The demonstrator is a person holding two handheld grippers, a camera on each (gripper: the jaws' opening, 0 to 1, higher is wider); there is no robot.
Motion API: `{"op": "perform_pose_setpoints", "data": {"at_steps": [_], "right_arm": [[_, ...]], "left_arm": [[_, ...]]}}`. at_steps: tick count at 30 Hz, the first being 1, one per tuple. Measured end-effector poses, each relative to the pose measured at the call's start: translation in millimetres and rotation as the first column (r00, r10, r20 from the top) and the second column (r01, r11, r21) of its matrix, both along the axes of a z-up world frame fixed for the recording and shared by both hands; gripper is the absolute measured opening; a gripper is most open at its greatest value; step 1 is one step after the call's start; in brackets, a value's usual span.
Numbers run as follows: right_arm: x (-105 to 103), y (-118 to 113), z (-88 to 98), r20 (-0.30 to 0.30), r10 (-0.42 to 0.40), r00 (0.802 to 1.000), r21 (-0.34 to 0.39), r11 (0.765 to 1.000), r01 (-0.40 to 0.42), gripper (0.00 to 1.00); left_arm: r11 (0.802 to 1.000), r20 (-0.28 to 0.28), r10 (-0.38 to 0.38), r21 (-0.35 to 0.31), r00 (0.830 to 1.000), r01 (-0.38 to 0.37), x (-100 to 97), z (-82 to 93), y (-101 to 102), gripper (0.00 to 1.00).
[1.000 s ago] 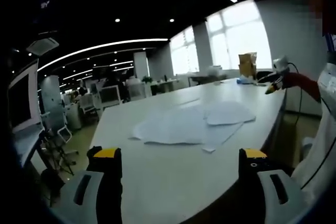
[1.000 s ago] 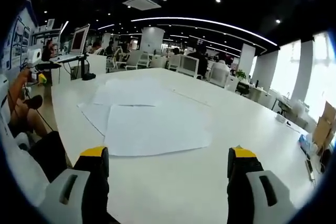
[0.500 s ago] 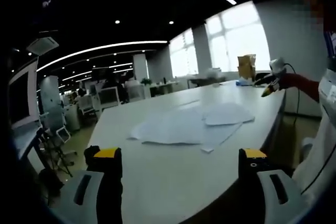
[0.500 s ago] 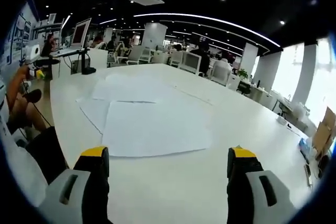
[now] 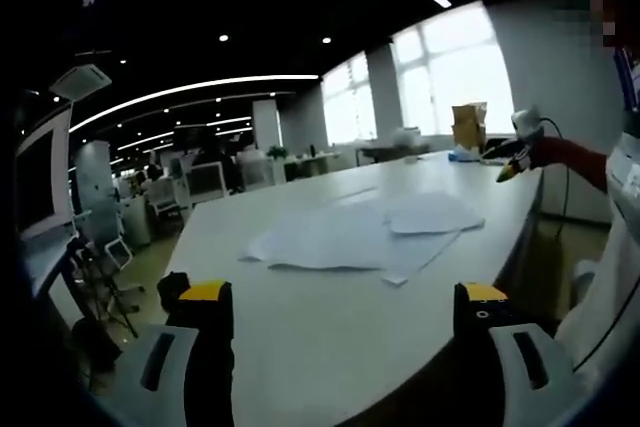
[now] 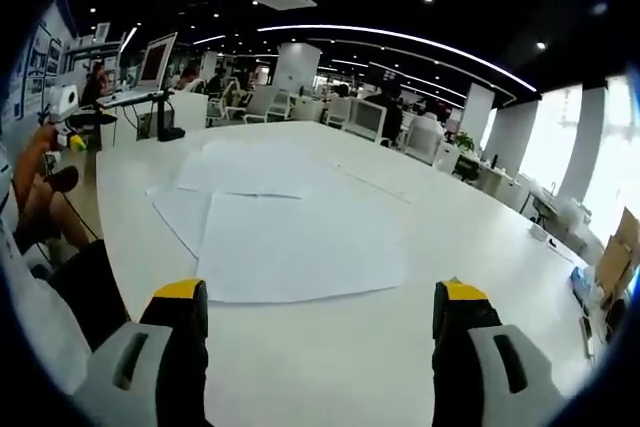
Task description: Organize the stack of printing papers by aligning and flattening the scattered papers on the table
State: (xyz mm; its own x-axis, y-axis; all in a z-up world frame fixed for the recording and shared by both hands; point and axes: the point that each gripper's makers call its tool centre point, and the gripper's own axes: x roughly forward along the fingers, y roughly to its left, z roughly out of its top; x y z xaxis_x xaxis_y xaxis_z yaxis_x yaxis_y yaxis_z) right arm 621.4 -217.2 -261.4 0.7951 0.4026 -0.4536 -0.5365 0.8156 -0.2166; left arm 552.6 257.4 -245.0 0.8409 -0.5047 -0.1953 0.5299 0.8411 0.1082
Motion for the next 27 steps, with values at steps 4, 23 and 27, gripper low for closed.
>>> {"op": "perform_pose_setpoints", "data": {"at_steps": [4,23,27], "right_arm": [[0,1,-1.2,-0.002,0.003,1.000,-0.010,1.000,-0.003,0.88],[8,6,-0.4,0.015,0.026,1.000,-0.052,0.998,-0.025,0.88],[13,5,0.0,0.041,0.038,0.998,-0.079,0.996,-0.035,0.88]], "left_arm": [[1.000,0.001,0.004,0.002,1.000,-0.004,-0.8,-0.6,2,0.93],[1.000,0.001,0.014,-0.002,1.000,-0.014,-1.2,-1.3,5,0.93],[1.000,0.001,0.016,-0.001,1.000,-0.016,-0.9,-1.5,6,0.93]]}}
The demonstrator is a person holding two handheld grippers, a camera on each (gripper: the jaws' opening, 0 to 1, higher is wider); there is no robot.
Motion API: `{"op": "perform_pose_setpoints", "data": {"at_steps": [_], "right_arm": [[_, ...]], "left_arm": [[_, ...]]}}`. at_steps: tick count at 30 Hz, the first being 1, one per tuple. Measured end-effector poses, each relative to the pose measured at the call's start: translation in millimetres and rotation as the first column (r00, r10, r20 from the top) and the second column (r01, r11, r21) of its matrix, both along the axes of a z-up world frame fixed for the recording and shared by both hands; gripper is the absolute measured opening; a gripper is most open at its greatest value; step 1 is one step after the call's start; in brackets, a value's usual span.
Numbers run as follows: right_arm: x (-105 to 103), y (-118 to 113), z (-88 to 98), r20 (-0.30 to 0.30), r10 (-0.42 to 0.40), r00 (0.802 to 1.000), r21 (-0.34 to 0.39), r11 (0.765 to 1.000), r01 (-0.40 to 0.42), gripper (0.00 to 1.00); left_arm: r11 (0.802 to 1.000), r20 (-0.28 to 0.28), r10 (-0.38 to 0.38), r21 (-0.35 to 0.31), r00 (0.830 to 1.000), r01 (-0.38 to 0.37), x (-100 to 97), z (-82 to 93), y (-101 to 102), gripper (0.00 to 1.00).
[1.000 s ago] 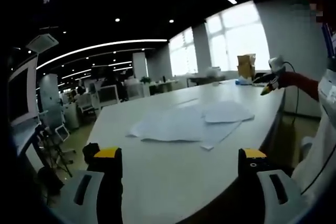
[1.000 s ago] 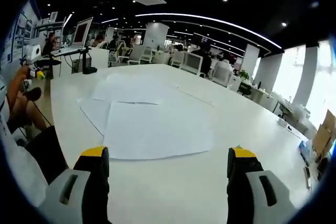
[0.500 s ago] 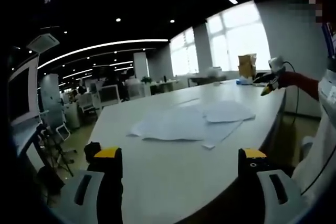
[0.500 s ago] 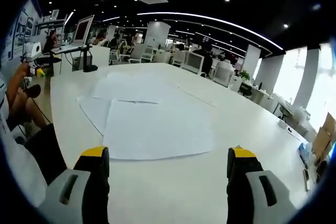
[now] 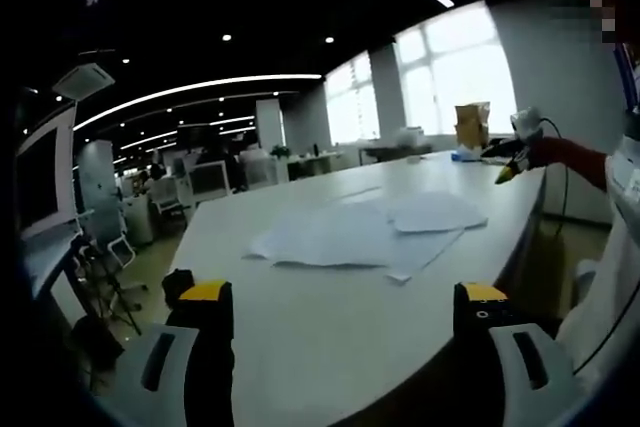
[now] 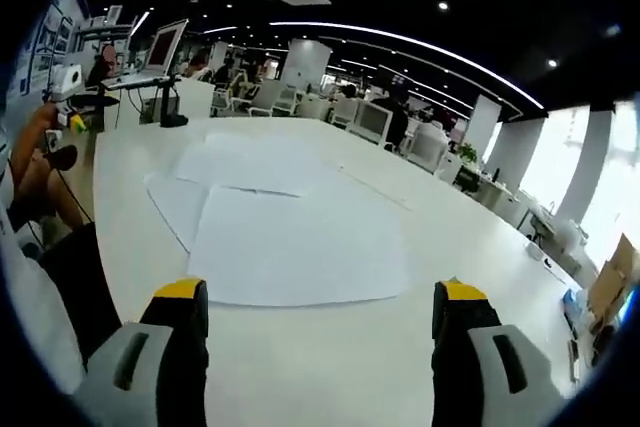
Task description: Organize the stack of printing papers by aligning and flattening the scattered papers on the table
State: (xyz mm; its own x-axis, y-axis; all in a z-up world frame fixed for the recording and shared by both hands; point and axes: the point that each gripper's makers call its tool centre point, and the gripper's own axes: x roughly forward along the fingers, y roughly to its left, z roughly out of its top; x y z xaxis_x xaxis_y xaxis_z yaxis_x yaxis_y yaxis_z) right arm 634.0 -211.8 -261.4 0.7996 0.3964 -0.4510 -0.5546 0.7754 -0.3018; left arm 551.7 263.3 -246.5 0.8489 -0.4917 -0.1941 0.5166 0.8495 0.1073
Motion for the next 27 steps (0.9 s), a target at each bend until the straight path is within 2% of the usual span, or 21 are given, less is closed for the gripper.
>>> {"op": "perform_pose_setpoints", "data": {"at_steps": [12,17,22,27], "right_arm": [[9.9,-6.2,1.3,-0.009,-0.032,0.999,0.034,0.999,0.033,0.85],[8.8,-3.8,2.2,-0.007,-0.029,1.000,0.054,0.998,0.029,0.85],[6.1,-0.7,-2.8,-0.033,-0.026,0.999,0.063,0.998,0.029,0.85],[8.7,-3.1,-0.3,-0.014,-0.037,0.999,0.051,0.998,0.038,0.85]], "left_arm": [[1.000,0.004,0.015,0.003,1.000,-0.015,-1.3,2.4,3.9,0.93],[1.000,0.000,0.018,0.006,1.000,-0.018,0.3,1.9,2.9,0.93],[1.000,-0.002,0.015,0.007,1.000,-0.015,-0.4,0.7,1.0,0.93],[1.000,-0.007,0.019,0.008,1.000,-0.019,0.2,0.0,3.1,0.93]]}}
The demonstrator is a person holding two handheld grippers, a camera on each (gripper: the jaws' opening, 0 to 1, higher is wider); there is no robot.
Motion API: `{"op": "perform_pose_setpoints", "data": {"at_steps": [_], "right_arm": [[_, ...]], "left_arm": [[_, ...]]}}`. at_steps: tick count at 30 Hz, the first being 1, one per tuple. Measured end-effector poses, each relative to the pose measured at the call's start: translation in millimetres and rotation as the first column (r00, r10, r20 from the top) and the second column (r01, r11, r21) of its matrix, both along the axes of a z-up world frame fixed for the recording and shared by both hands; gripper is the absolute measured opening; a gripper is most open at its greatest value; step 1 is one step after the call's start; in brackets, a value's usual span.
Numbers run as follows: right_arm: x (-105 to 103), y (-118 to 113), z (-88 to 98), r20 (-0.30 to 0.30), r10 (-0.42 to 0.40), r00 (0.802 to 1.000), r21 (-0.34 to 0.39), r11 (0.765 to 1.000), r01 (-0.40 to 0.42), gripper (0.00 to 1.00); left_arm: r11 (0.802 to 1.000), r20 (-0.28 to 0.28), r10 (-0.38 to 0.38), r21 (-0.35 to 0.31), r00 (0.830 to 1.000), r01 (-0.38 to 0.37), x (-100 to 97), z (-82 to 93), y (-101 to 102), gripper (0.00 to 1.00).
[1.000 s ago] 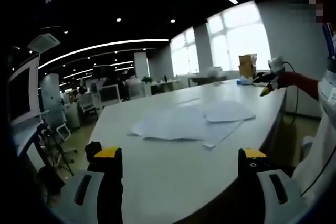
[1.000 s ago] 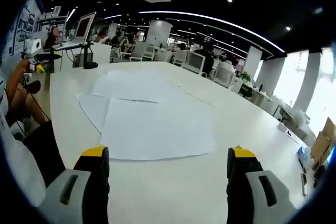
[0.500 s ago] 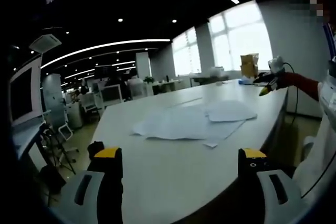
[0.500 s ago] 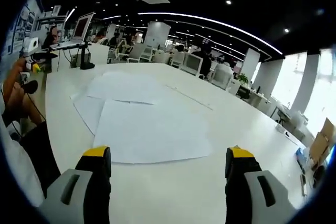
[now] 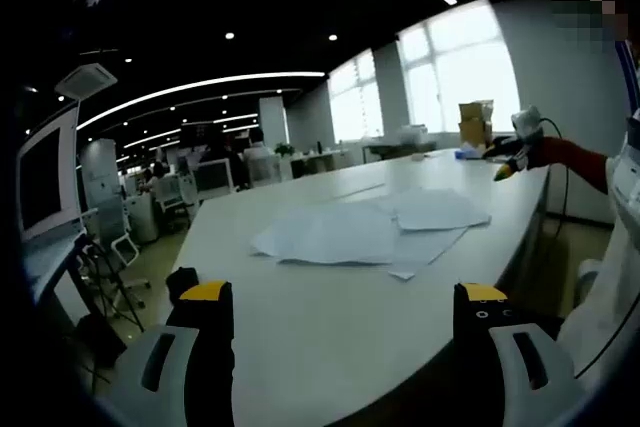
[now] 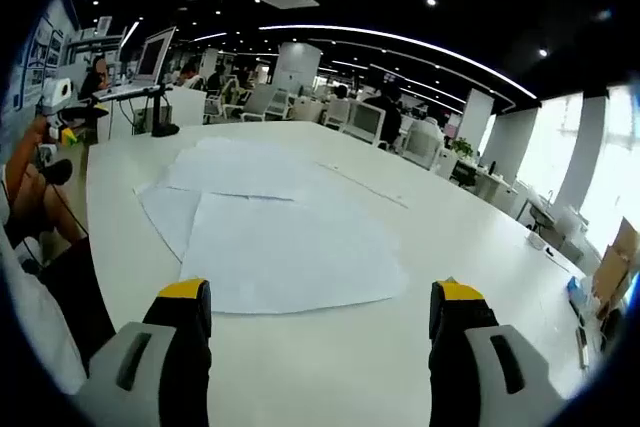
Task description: Organize the stack of printing papers by aligning and flattening the scattered papers on the table
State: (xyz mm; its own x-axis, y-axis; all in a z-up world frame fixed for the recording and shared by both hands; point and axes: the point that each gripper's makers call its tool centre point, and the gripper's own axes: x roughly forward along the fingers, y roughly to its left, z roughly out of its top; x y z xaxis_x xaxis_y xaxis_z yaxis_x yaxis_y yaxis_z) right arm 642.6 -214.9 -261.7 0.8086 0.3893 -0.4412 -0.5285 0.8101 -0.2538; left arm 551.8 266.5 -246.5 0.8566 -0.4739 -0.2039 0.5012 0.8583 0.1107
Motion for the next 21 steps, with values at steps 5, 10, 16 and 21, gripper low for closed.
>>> {"op": "perform_pose_setpoints", "data": {"at_steps": [5,10,16,21], "right_arm": [[0,3,-3.5,-0.012,0.009,1.000,-0.005,1.000,-0.009,0.85],[1,7,-2.2,-0.013,0.017,1.000,-0.008,1.000,-0.017,0.85],[3,13,-0.4,-0.012,0.028,1.000,-0.014,0.999,-0.028,0.85],[5,19,-2.1,-0.015,0.038,0.999,-0.020,0.999,-0.039,0.85]], "left_arm": [[1.000,0.002,0.002,-0.003,1.000,-0.002,-0.6,0.7,1,0.93],[1.000,-0.001,0.002,-0.004,1.000,-0.002,-2.2,0.0,1,0.93],[1.000,0.007,0.001,-0.011,1.000,-0.001,-5.0,2.1,1,0.93],[1.000,-0.001,0.002,-0.010,1.000,-0.002,-3.2,0.0,3,0.93]]}}
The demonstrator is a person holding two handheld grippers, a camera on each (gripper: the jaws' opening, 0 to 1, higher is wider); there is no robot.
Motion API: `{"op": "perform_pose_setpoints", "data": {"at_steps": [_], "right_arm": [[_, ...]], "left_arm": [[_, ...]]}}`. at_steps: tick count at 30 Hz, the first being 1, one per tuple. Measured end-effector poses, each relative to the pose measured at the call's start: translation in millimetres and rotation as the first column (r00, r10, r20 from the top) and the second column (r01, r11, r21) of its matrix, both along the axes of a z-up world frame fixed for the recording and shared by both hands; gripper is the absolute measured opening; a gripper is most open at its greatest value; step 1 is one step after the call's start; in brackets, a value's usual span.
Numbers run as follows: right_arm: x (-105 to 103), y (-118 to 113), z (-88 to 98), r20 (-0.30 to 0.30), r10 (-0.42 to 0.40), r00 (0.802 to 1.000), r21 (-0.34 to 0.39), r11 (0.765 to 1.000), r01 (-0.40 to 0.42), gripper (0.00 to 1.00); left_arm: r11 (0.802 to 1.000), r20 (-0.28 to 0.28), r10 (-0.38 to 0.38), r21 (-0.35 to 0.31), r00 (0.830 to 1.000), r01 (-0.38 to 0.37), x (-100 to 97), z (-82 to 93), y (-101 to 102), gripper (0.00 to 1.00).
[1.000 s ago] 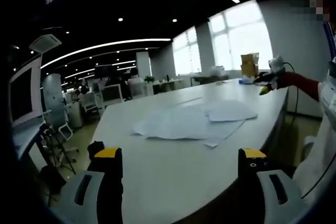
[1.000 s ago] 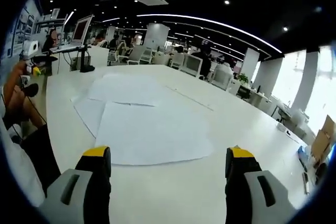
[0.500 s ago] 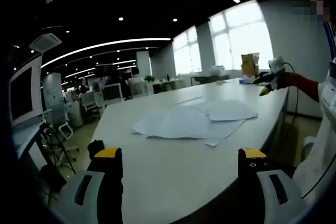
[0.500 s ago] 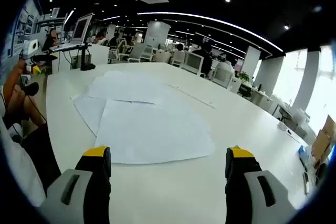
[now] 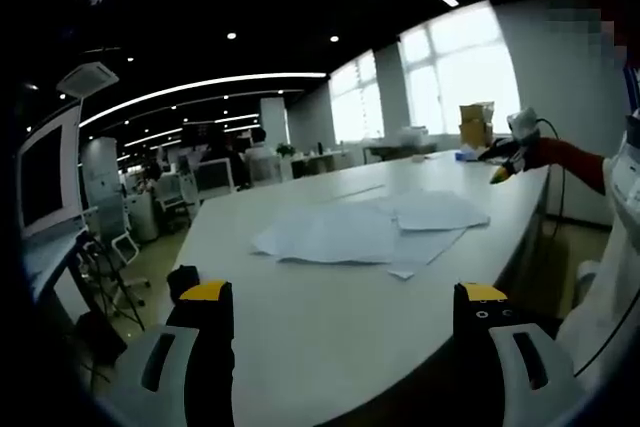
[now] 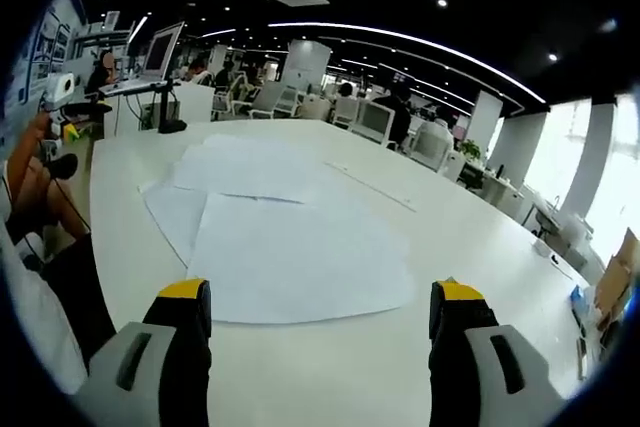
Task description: Organize the stack of printing papers by aligning and flattening the scattered papers on the table
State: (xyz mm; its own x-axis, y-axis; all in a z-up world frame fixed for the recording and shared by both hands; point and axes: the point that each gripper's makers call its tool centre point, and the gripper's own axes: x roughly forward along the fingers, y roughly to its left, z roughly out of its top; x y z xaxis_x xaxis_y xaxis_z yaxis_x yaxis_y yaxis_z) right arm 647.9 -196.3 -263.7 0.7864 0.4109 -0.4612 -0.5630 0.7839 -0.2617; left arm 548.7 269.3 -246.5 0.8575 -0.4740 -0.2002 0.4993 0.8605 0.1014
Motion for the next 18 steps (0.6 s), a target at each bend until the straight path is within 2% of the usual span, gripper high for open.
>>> {"op": "perform_pose_setpoints", "data": {"at_steps": [18], "right_arm": [[4.5,8.9,2.3,0.001,0.023,1.000,0.003,1.000,-0.023,0.85]], "left_arm": [[1.000,0.004,0.002,0.000,1.000,-0.002,-0.5,1.1,1.0,0.93]]}}
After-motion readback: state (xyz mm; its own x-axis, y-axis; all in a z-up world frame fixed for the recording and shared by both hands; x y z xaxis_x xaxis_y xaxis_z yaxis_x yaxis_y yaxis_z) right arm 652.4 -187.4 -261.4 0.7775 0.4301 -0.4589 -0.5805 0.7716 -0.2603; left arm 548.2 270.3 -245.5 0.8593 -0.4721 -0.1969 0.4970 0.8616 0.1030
